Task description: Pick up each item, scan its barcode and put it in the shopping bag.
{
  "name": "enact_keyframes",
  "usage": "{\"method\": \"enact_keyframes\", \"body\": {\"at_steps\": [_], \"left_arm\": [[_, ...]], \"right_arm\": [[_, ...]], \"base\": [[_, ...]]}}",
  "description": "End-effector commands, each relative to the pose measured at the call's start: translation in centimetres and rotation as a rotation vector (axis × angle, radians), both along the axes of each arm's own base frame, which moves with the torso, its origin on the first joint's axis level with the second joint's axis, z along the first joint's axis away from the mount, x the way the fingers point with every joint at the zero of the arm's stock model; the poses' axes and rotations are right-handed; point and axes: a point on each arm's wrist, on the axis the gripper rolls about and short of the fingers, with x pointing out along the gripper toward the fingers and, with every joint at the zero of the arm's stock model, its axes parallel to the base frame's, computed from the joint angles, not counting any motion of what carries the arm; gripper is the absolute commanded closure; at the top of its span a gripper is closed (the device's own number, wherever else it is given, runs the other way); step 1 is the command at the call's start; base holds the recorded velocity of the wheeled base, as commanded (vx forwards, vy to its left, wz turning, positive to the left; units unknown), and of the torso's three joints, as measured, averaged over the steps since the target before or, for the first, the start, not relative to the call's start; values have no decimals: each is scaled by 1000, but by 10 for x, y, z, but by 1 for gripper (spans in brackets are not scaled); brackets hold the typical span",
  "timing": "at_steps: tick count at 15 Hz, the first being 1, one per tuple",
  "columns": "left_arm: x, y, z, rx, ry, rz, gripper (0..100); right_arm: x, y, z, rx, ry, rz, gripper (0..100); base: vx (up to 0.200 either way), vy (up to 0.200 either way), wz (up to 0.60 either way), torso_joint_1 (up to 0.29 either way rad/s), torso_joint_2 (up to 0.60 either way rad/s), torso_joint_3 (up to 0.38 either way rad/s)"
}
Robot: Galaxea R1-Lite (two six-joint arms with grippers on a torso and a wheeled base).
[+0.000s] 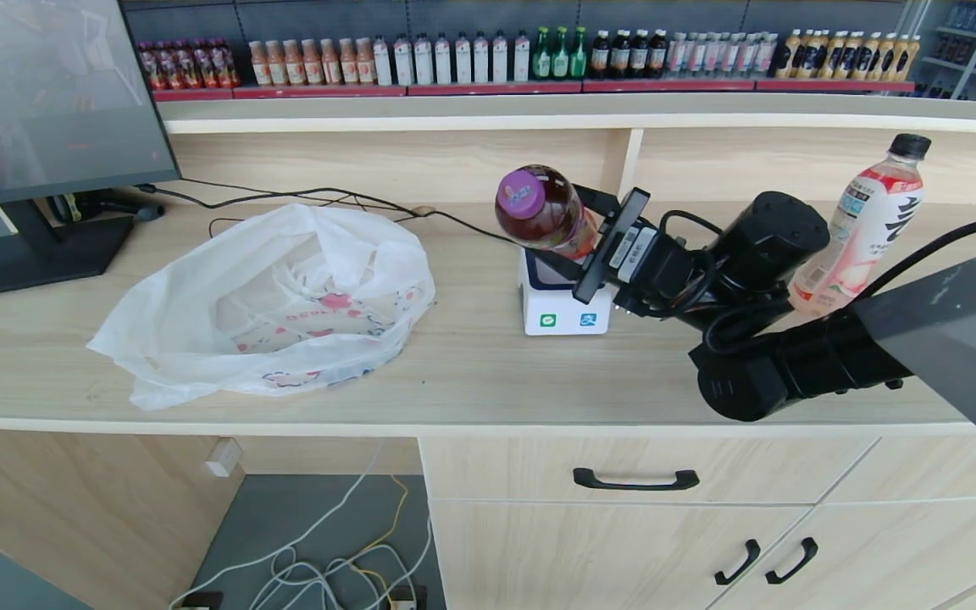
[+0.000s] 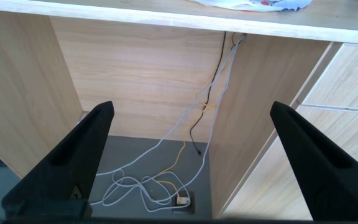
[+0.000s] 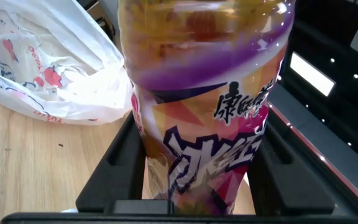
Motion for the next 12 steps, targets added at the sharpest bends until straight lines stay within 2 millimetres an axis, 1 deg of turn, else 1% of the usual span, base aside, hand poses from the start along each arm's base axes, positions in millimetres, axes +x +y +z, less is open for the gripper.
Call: {"method": "enact_keyframes", "body": {"at_steps": [1, 2, 5, 7, 8, 10, 11, 12], "left_arm": [[0, 0, 0, 0, 0, 1, 0], [0, 0, 0, 0, 0, 1, 0], [0, 0, 0, 0, 0, -1, 0], [0, 0, 0, 0, 0, 1, 0], [0, 0, 0, 0, 0, -1, 0], [0, 0, 0, 0, 0, 1, 0], [0, 0, 0, 0, 0, -1, 0], [0, 0, 0, 0, 0, -1, 0]], "right_arm": [[-2, -1, 4, 3, -11, 1, 100], [-3, -1, 3, 1, -8, 0, 100], [-8, 3, 8, 13, -6, 0, 100], [-13, 0, 9, 40, 26, -48, 100], [-18, -2, 12, 47, 44, -68, 100], [-26, -6, 18, 64, 89, -54, 100], [-33, -10, 27, 89, 110, -48, 100], [-36, -13, 30, 109, 124, -58, 100]], "base": [[0, 0, 0, 0, 0, 0], [0, 0, 0, 0, 0, 0], [0, 0, 0, 0, 0, 0], [0, 0, 0, 0, 0, 0], [0, 0, 0, 0, 0, 0], [0, 0, 0, 0, 0, 0], [0, 0, 0, 0, 0, 0], [0, 0, 0, 0, 0, 0]]}}
